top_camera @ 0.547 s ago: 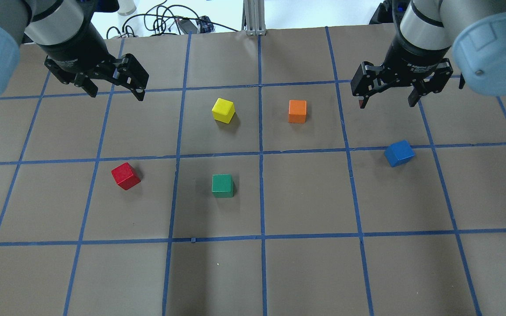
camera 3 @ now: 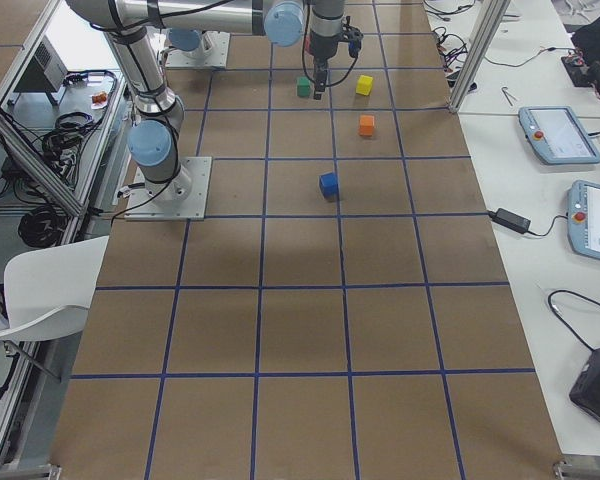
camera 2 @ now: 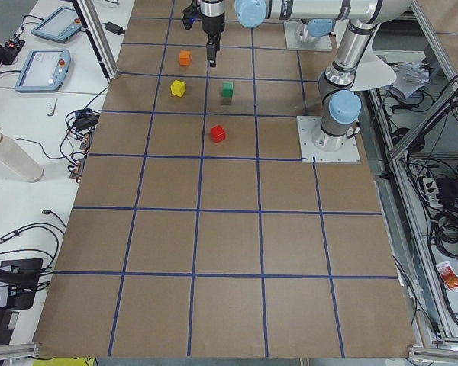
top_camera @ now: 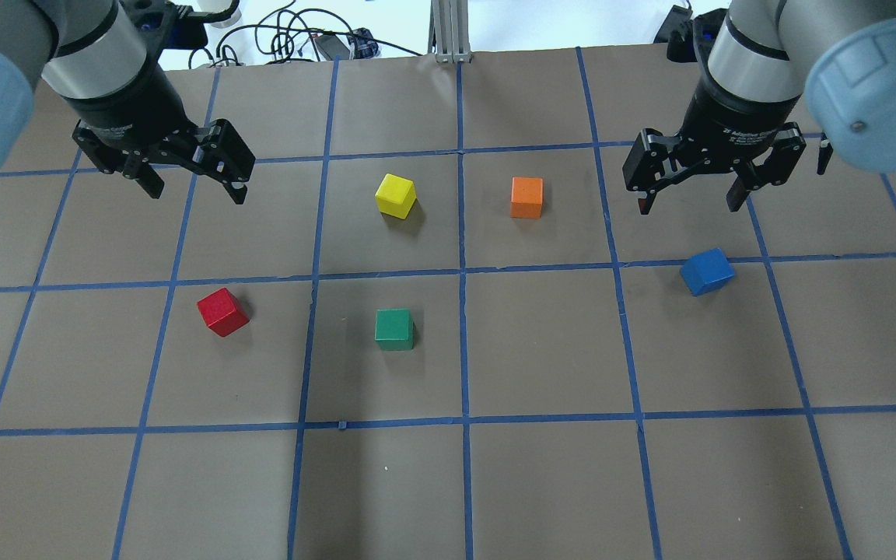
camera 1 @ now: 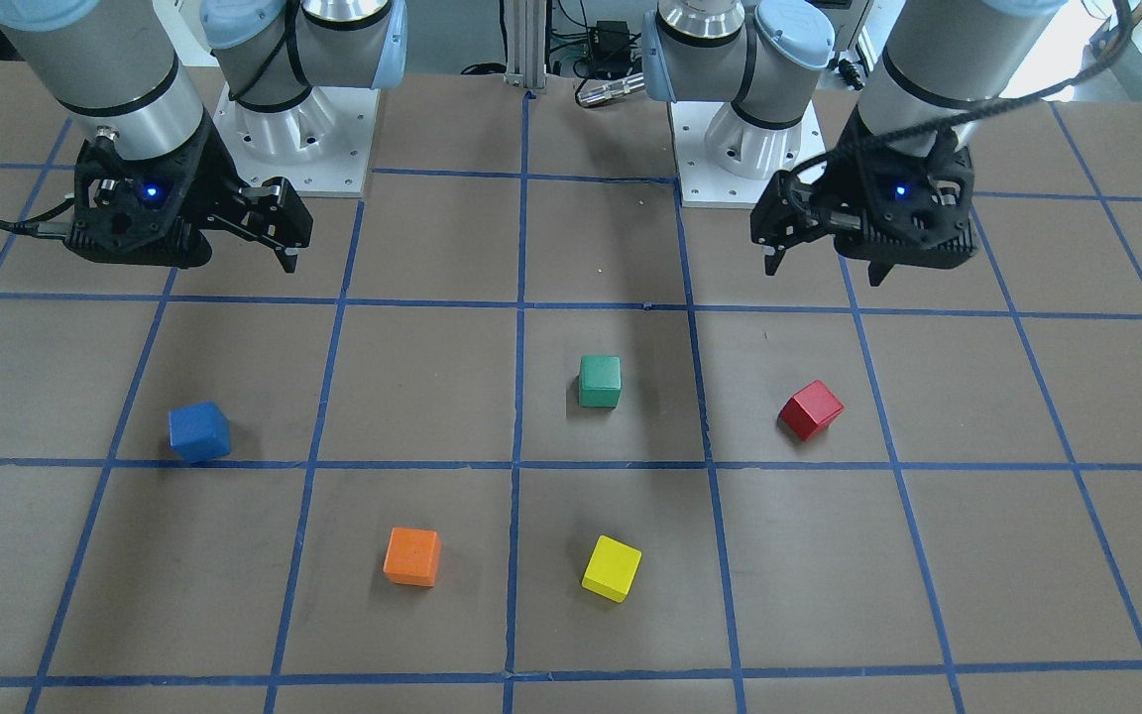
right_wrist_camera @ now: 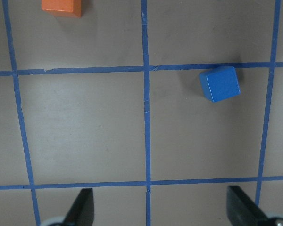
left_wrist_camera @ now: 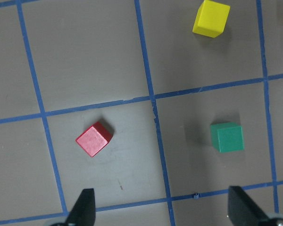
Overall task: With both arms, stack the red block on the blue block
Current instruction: 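Move the left gripper down toward the red cube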
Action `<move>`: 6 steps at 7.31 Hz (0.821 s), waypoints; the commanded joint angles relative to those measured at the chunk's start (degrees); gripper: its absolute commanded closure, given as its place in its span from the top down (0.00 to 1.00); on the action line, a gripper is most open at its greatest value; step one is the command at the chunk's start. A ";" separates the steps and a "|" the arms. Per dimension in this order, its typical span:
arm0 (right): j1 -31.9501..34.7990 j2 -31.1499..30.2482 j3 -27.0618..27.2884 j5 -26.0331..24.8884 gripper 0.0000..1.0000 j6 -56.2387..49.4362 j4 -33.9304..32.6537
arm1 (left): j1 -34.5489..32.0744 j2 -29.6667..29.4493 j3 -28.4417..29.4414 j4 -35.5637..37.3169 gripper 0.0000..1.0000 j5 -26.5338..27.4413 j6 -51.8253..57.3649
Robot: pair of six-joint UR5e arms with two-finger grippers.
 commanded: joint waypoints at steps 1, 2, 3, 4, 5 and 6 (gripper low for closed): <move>0.01 -0.84 0.19 0.21 1.00 -0.04 0.29 | 7.59 -3.71 -3.08 1.07 1.00 0.32 2.50; 0.09 -0.58 0.20 0.13 1.00 -0.04 0.29 | 7.70 -6.60 -6.92 10.05 1.00 -0.29 2.69; 0.01 -0.58 0.20 0.04 1.00 -0.04 0.21 | 8.48 -8.55 -12.70 17.19 1.00 -0.30 2.17; 0.01 -0.66 0.20 0.13 1.00 -0.04 0.21 | 10.67 -10.05 -17.90 27.09 1.00 -0.38 0.78; 0.01 -0.49 0.20 0.21 1.00 -0.56 0.03 | 12.69 -11.63 -19.78 30.49 1.00 -0.38 -2.28; 0.01 -0.49 0.28 0.74 1.00 -0.65 -0.14 | 13.23 -12.34 -20.58 30.53 1.00 -0.47 -3.44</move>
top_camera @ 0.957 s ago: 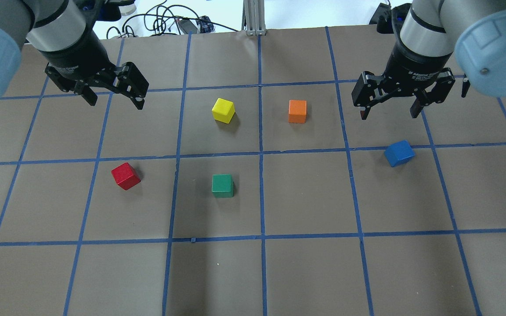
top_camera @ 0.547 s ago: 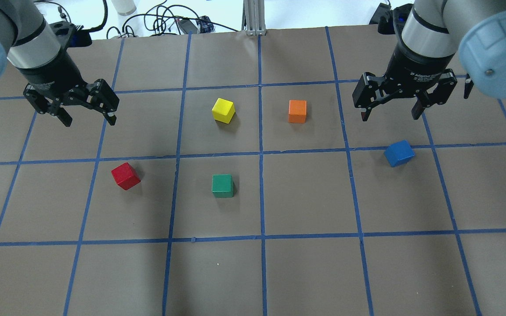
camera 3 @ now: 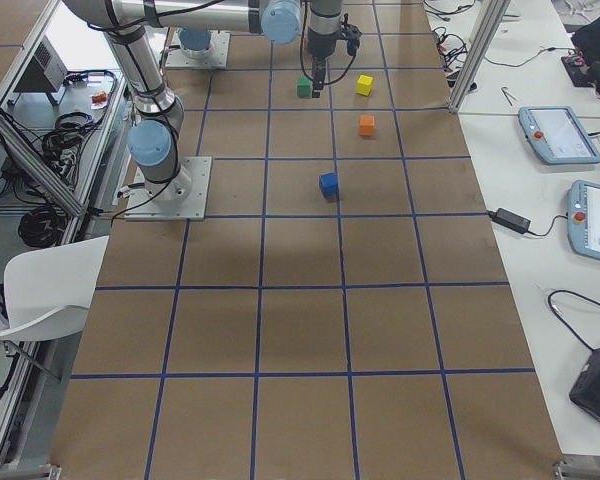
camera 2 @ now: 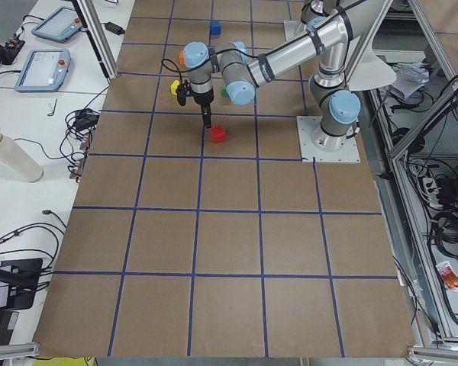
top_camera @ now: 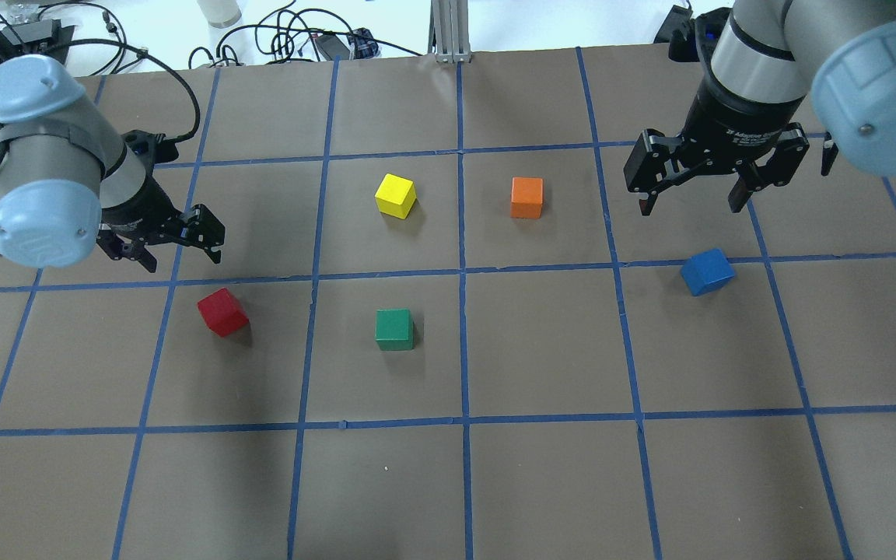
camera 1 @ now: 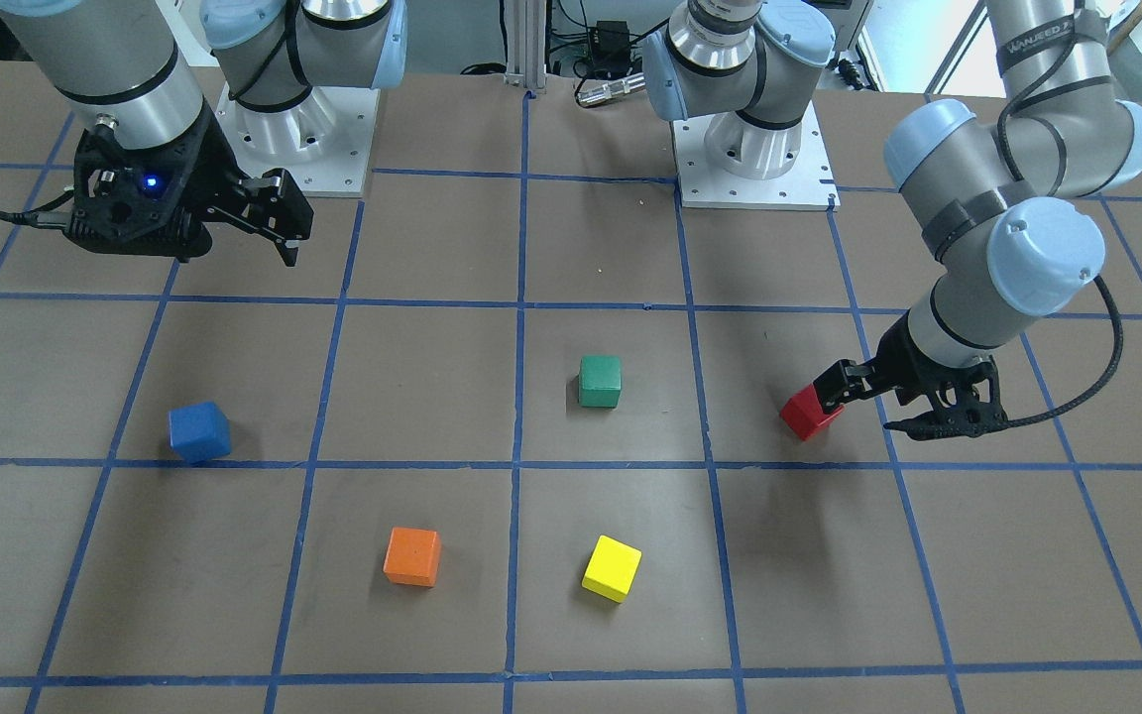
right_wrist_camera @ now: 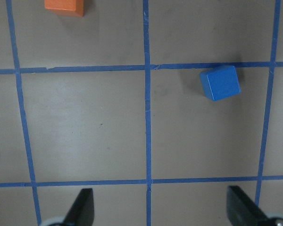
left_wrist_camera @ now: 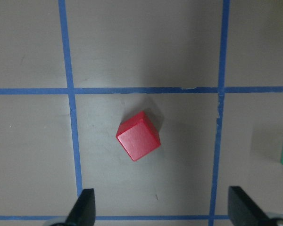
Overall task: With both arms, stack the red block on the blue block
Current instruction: 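Lower the left gripper over the red cube and close on it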
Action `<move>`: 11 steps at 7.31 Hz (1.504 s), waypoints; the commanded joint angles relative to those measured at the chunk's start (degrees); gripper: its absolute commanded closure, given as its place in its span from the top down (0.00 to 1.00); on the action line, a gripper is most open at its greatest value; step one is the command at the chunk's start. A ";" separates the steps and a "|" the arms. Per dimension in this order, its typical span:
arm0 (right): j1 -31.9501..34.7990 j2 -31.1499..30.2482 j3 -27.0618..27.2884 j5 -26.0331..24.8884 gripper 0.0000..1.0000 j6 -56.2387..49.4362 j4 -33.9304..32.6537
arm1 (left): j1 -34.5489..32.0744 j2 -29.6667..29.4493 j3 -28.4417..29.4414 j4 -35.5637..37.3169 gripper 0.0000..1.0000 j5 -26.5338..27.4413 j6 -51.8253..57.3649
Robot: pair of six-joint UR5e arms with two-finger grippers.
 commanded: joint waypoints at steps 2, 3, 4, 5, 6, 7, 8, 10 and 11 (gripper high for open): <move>0.00 0.05 0.06 -0.19 1.00 -0.58 -0.54 | 0.99 -2.73 -5.49 6.92 1.00 -0.87 -6.90; 0.00 0.05 0.06 -0.10 1.00 -0.50 -0.54 | 0.99 -3.08 -6.29 7.30 1.00 -1.05 -6.92; 0.00 0.14 0.06 -0.27 1.00 -0.67 -0.46 | 0.99 -3.43 -6.73 7.48 0.98 -1.83 -7.09; 0.00 0.14 0.58 -0.19 1.00 -0.50 -0.63 | 0.82 -3.44 -7.61 7.48 0.90 -1.93 -7.01; 0.00 -0.12 1.63 -0.27 1.00 -0.50 -0.81 | 0.81 -3.52 -7.96 7.48 0.65 -1.93 -6.66; 0.00 -0.12 1.82 -0.10 1.00 -0.41 -0.89 | 0.81 -3.78 -7.97 7.48 0.29 -2.19 -6.48; 0.00 -0.12 1.82 -0.19 1.00 -0.50 -0.89 | 0.81 -3.70 -7.36 7.48 0.05 -2.37 -6.48; 0.00 -0.04 1.82 -0.19 1.00 -0.50 -0.81 | -3.37 -2.13 -2.91 3.64 0.03 -3.51 -3.33; 0.00 -0.04 1.82 -0.19 1.00 -0.50 -0.81 | -9.84 -2.99 4.00 -3.87 0.03 -3.51 -2.88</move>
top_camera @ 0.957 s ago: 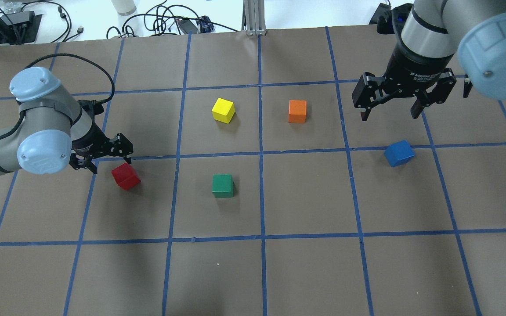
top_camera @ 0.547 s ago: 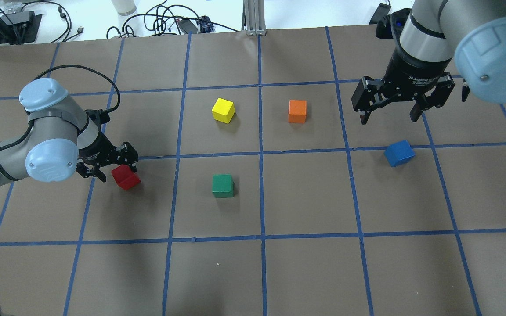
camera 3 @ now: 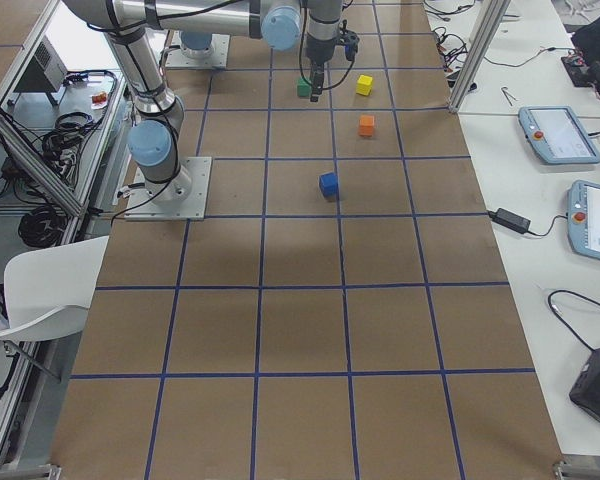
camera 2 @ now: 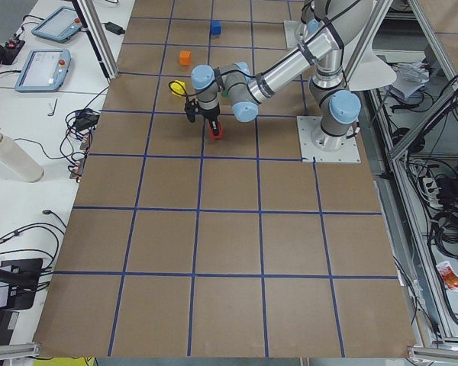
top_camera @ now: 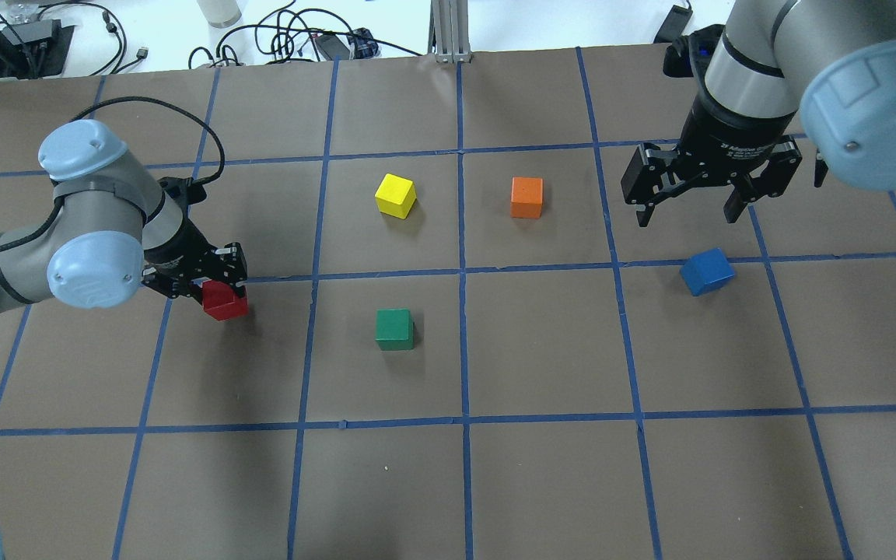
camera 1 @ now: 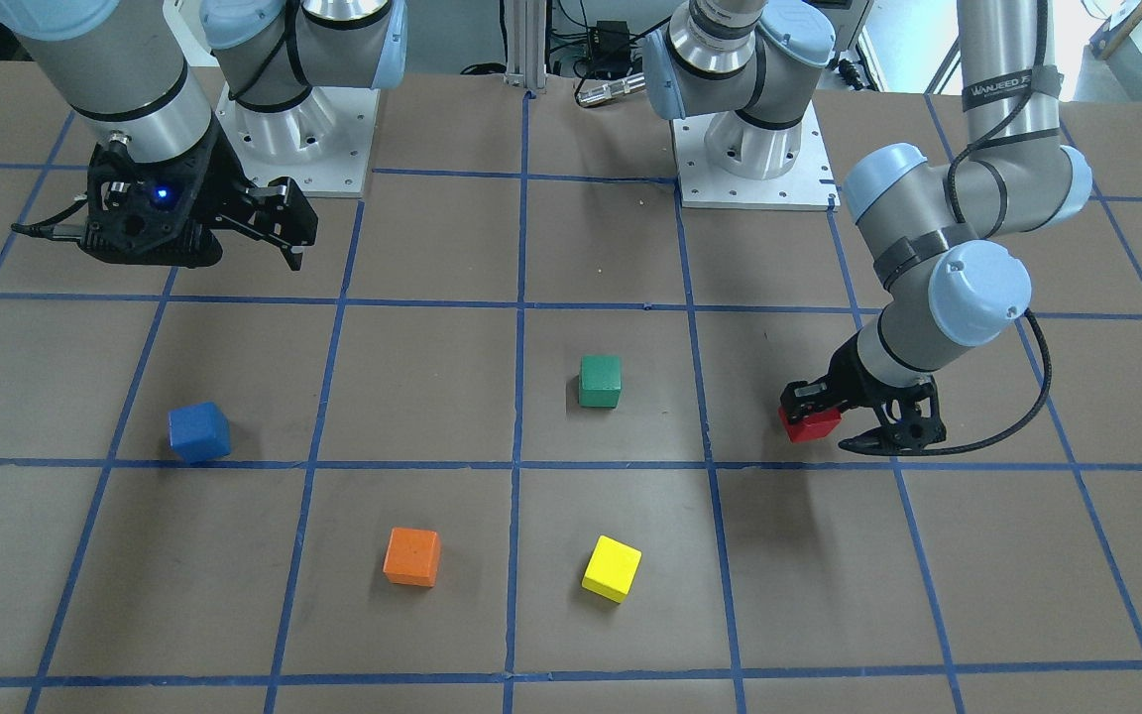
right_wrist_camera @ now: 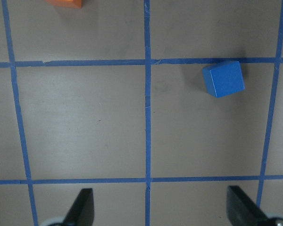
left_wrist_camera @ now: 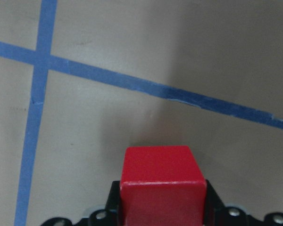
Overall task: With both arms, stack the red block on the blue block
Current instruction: 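Carry the red cube with the left gripper toward the table center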
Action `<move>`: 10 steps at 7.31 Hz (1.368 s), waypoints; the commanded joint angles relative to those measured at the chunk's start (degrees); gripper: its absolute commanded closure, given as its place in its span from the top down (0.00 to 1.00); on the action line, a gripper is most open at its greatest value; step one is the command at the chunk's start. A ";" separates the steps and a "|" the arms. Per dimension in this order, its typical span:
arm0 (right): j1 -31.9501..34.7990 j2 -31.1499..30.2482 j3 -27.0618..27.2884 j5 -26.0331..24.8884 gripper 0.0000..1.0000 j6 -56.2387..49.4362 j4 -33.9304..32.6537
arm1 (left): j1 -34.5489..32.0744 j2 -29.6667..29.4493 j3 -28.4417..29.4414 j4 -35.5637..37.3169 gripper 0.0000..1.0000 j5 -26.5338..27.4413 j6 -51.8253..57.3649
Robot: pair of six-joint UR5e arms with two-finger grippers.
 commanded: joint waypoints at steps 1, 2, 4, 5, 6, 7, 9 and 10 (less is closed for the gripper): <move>0.00 0.02 0.01 -0.18 1.00 -0.02 0.12 | -12.39 -0.91 12.60 -12.05 0.02 -0.53 0.15; 0.00 0.02 0.01 -0.09 1.00 0.06 0.03 | -18.11 -1.96 15.19 -12.10 0.02 -0.79 -1.86; 0.00 -0.07 1.23 -0.18 1.00 0.15 0.12 | -27.79 -4.59 16.44 -7.65 0.02 -0.62 -10.19; 0.00 -0.24 2.29 -0.18 1.00 0.50 0.03 | -30.18 -7.05 16.44 -2.39 0.02 -0.70 -11.97; -0.09 -0.25 2.30 -0.18 1.00 0.50 -2.06 | -30.99 -9.77 16.53 0.88 0.02 -0.97 -14.16; 0.00 -0.07 2.38 0.00 1.00 0.59 -3.82 | -32.13 -11.80 16.62 2.91 0.02 -1.23 -15.23; -0.09 -0.07 2.38 0.17 1.00 -0.11 -4.01 | -32.41 -14.62 16.62 8.28 0.05 -1.23 -15.24; -0.18 -0.24 2.38 0.09 1.00 -0.20 -3.75 | -32.67 -15.85 16.53 9.68 0.49 -1.23 -15.33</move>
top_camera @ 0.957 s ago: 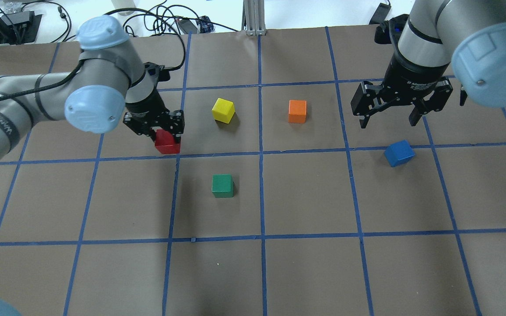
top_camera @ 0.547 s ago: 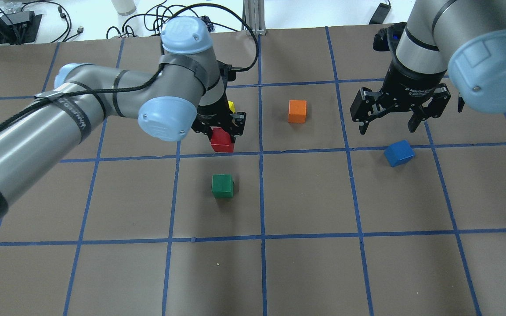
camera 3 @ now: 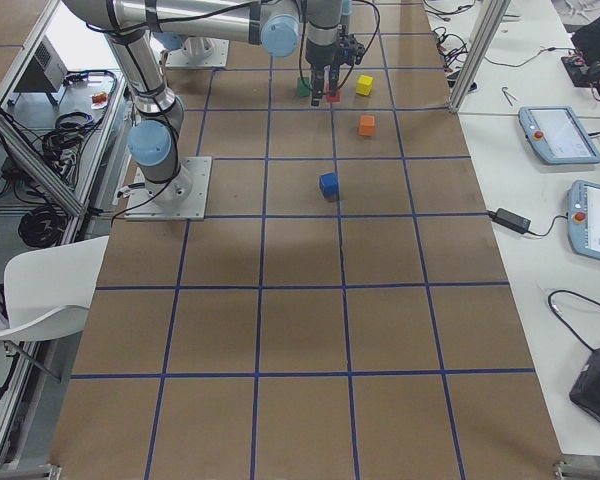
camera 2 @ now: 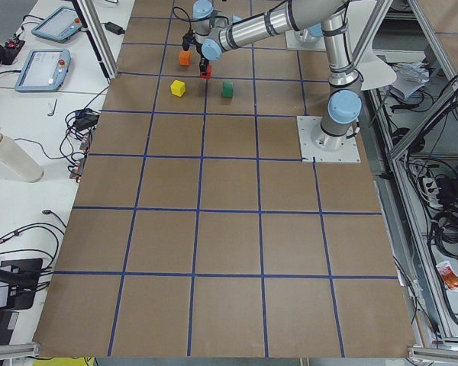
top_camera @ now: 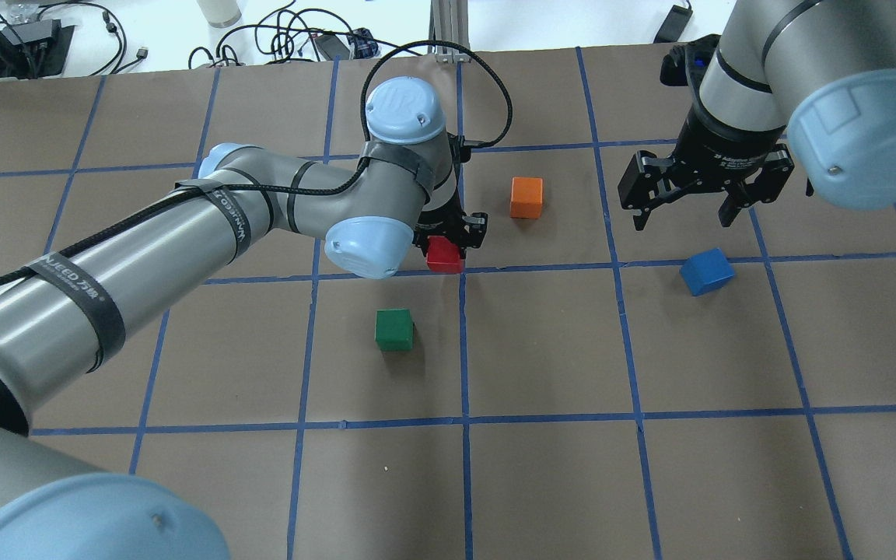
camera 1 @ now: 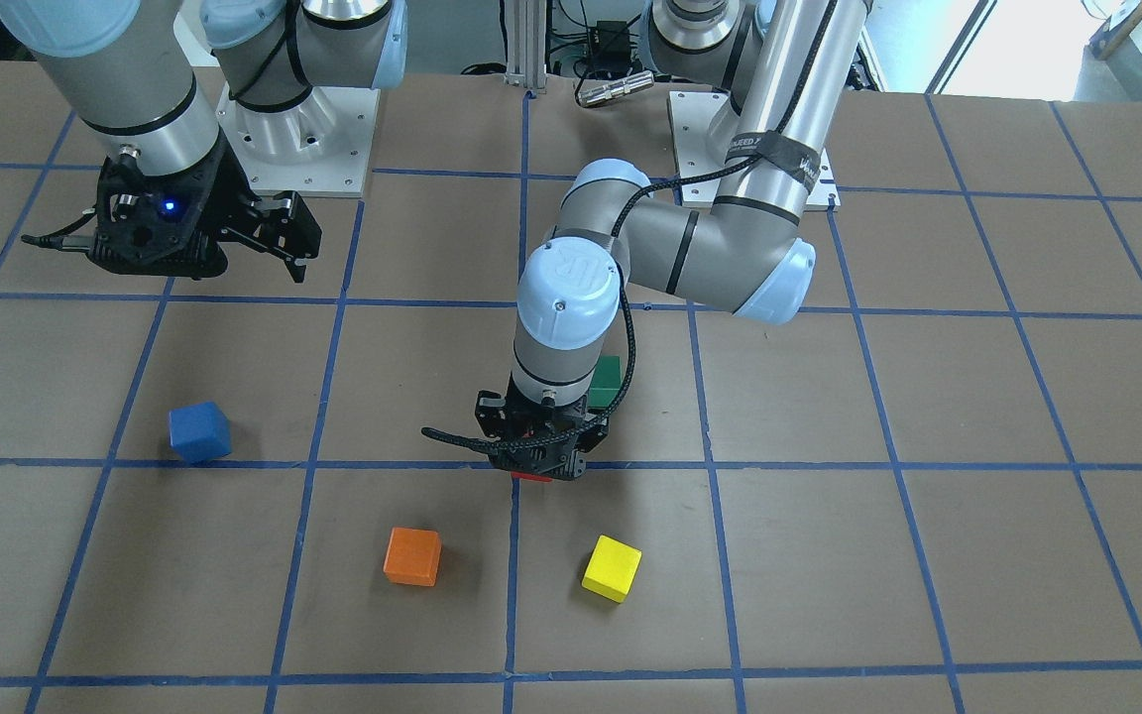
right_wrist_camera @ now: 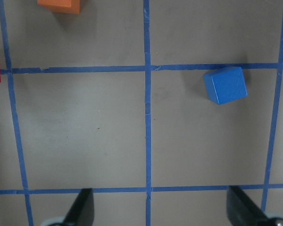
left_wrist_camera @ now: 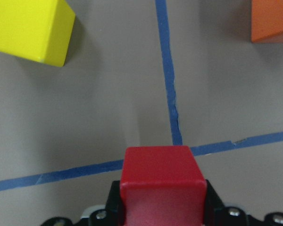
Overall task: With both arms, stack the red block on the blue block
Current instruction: 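Set the red cube down, open the left gripper and lift away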
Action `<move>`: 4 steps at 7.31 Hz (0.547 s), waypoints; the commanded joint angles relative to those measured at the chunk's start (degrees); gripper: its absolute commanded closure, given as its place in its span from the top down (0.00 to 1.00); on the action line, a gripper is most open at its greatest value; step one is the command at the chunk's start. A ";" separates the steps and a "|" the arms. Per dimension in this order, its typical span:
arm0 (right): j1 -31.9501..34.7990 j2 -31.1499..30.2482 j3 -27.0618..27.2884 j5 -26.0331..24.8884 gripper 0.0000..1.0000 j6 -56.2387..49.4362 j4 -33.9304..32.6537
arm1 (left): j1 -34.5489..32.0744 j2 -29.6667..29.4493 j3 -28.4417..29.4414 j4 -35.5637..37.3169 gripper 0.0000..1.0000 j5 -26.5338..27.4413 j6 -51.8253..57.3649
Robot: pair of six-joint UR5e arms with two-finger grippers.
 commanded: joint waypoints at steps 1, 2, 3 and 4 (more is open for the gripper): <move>-0.36 -0.35 -0.61 -0.30 1.00 -0.02 -0.08 | -0.58 -1.02 -0.50 2.53 0.99 0.24 2.02; -0.28 -0.96 -0.61 -0.65 1.00 -0.19 0.18 | -0.06 0.55 0.19 2.36 1.00 -0.27 4.39; -0.19 -1.05 -0.61 -1.79 1.00 -0.28 0.01 | 1.43 2.39 0.90 1.49 1.00 -1.50 4.59; -0.19 -0.79 -0.44 -1.89 1.00 -0.02 -0.16 | 5.09 4.93 0.29 1.04 1.00 -6.73 6.94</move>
